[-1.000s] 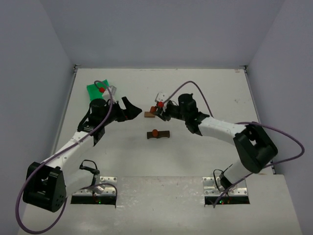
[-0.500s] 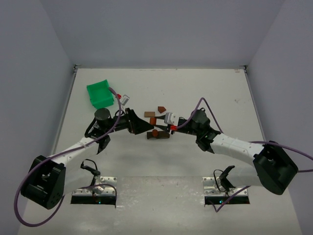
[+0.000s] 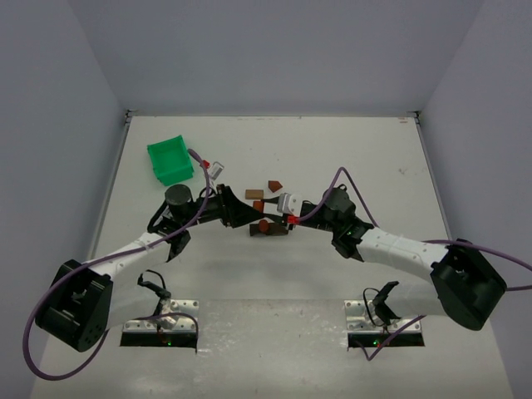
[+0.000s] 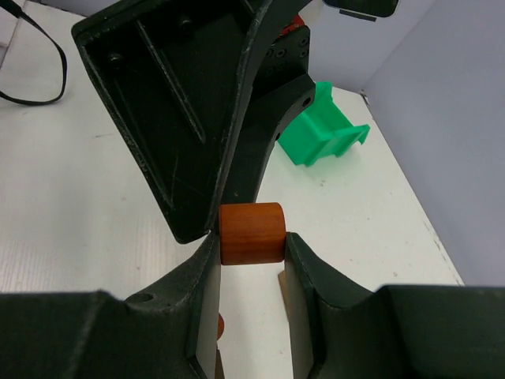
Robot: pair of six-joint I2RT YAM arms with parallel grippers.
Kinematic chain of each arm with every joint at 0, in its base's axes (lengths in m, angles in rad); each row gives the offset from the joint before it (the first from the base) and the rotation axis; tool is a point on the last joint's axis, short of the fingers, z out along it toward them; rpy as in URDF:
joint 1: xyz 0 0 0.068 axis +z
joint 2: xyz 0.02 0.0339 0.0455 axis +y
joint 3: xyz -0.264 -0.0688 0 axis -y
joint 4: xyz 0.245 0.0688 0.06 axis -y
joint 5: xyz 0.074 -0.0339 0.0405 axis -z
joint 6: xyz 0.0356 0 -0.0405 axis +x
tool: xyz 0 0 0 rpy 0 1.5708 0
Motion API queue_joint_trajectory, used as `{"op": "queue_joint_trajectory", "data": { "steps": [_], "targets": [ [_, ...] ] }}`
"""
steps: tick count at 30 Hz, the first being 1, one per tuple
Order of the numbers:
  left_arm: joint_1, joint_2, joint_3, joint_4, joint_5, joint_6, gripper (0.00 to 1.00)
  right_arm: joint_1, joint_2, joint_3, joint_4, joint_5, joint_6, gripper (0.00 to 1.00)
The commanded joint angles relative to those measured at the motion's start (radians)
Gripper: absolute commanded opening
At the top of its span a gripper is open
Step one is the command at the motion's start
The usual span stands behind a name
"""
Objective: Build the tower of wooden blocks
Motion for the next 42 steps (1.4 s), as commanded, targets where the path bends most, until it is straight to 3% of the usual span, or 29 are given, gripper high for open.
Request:
{"op": "queue_joint_trajectory", "data": {
  "steps": [1,9,14,17,20,21,22,24,25,28,34,39,42],
  "targets": [
    [-0.013,-0.002,0.042,0.048,-0.027,0.012,0.57,0.013,-0.024,0.015,0.055,-0.005,-0.017,0.16],
    [-0.023,-0.003,0.027,0.089,-0.022,0.008,0.34,0.02,-0.019,0.003,0.076,0.023,-0.011,0.17],
    [-0.029,-0.005,0.029,0.094,-0.017,0.017,0.0,0.021,-0.008,0.012,0.071,0.044,-0.006,0.17],
    [-0.03,-0.003,0.032,0.089,-0.019,0.029,0.0,0.021,-0.005,0.008,0.088,0.046,-0.006,0.18],
    [-0.03,-0.005,0.044,0.062,-0.034,0.082,0.0,0.022,0.003,0.02,0.054,0.047,0.004,0.34],
    [-0.03,-0.005,0.054,0.044,-0.051,0.106,0.0,0.022,-0.002,0.028,0.037,0.054,0.013,0.54],
    [-0.03,-0.005,0.066,0.018,-0.053,0.134,0.0,0.022,-0.002,0.029,0.025,0.065,0.027,0.55],
    [-0.03,-0.013,0.103,-0.067,-0.051,0.271,0.0,0.021,-0.031,0.058,-0.071,0.128,0.093,0.88],
    [-0.03,-0.018,0.115,-0.095,-0.044,0.335,0.0,0.021,-0.048,0.071,-0.122,0.157,0.126,0.98],
    [-0.033,-0.041,0.088,-0.093,0.065,0.556,0.0,0.022,-0.146,0.088,-0.332,0.246,0.248,0.99],
    [-0.041,-0.133,-0.017,-0.075,0.093,0.868,0.0,0.022,-0.306,0.142,-0.79,0.353,0.495,0.99],
    [-0.058,-0.054,0.045,-0.146,0.097,0.99,0.0,0.021,-0.32,0.154,-0.835,0.539,0.786,0.99],
    [-0.068,0.012,0.088,-0.189,0.114,1.007,0.0,0.021,-0.28,0.213,-0.847,0.422,0.832,0.99]
  ]
}}
